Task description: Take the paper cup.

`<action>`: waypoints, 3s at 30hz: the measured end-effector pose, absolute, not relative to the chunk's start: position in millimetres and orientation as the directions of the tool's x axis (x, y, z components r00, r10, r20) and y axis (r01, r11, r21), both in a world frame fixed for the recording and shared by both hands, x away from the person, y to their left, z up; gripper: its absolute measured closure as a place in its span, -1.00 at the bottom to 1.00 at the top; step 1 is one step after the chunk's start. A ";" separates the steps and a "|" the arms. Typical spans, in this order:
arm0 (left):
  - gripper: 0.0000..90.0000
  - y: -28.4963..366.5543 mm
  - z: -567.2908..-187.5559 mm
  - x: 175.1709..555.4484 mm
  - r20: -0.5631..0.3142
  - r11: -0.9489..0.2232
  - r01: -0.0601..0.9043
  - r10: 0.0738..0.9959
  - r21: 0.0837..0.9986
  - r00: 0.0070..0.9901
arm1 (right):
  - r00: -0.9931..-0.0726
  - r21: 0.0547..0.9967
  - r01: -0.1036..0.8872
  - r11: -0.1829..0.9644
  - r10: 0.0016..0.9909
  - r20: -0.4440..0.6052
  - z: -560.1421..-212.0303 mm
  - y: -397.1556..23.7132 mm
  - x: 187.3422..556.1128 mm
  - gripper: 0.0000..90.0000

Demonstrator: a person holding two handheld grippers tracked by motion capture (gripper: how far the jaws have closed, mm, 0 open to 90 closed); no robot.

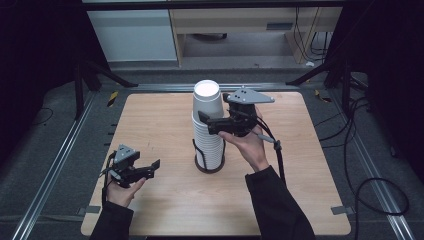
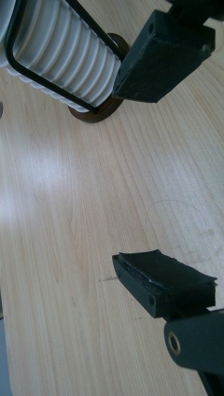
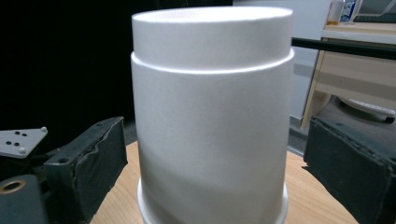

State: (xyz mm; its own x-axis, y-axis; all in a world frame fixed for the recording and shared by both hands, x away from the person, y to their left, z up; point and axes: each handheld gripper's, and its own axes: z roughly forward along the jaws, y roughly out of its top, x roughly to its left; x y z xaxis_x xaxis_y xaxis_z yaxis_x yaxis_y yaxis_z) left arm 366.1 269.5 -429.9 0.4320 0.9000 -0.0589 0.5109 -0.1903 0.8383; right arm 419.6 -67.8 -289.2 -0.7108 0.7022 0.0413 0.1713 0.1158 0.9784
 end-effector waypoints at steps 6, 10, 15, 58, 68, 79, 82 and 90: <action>-0.65 268.4 -430.1 366.1 -0.056 -0.197 0.512 0.898 0.836 0.437 | -0.714 0.975 0.187 0.119 0.699 0.052 -294.5 -58.1 428.0 -0.86; -0.65 268.1 -430.3 366.2 -0.057 -0.198 0.512 0.896 0.836 0.440 | -0.713 0.973 0.192 0.126 0.699 0.050 -298.0 -52.7 433.9 -0.85; -0.65 267.3 -430.8 366.5 -0.056 -0.200 0.514 0.897 0.834 0.439 | -0.709 0.972 0.201 0.124 0.703 0.057 -300.9 -49.9 437.5 -0.83; -0.66 264.1 -432.5 367.4 -0.043 -0.224 0.525 0.893 0.821 0.447 | -0.713 0.980 0.136 0.145 0.701 -0.004 -270.6 -51.2 431.6 -0.64; -0.66 264.5 -432.4 367.6 -0.046 -0.222 0.528 0.893 0.820 0.448 | -0.707 0.986 0.108 0.127 0.708 -0.014 -251.0 -55.6 430.7 -0.64; -0.66 265.1 -432.3 367.6 -0.052 -0.220 0.529 0.891 0.820 0.451 | -0.702 0.989 0.078 0.123 0.712 -0.033 -230.6 -54.0 430.8 -0.63; -0.66 265.3 -432.3 367.7 -0.053 -0.220 0.529 0.890 0.820 0.452 | -0.702 0.991 0.066 0.120 0.711 -0.039 -224.3 -54.7 430.3 -0.63; -0.66 265.5 -432.1 367.4 -0.055 -0.217 0.528 0.891 0.821 0.451 | -0.699 0.992 0.038 0.118 0.712 -0.058 -208.7 -57.4 425.2 -0.63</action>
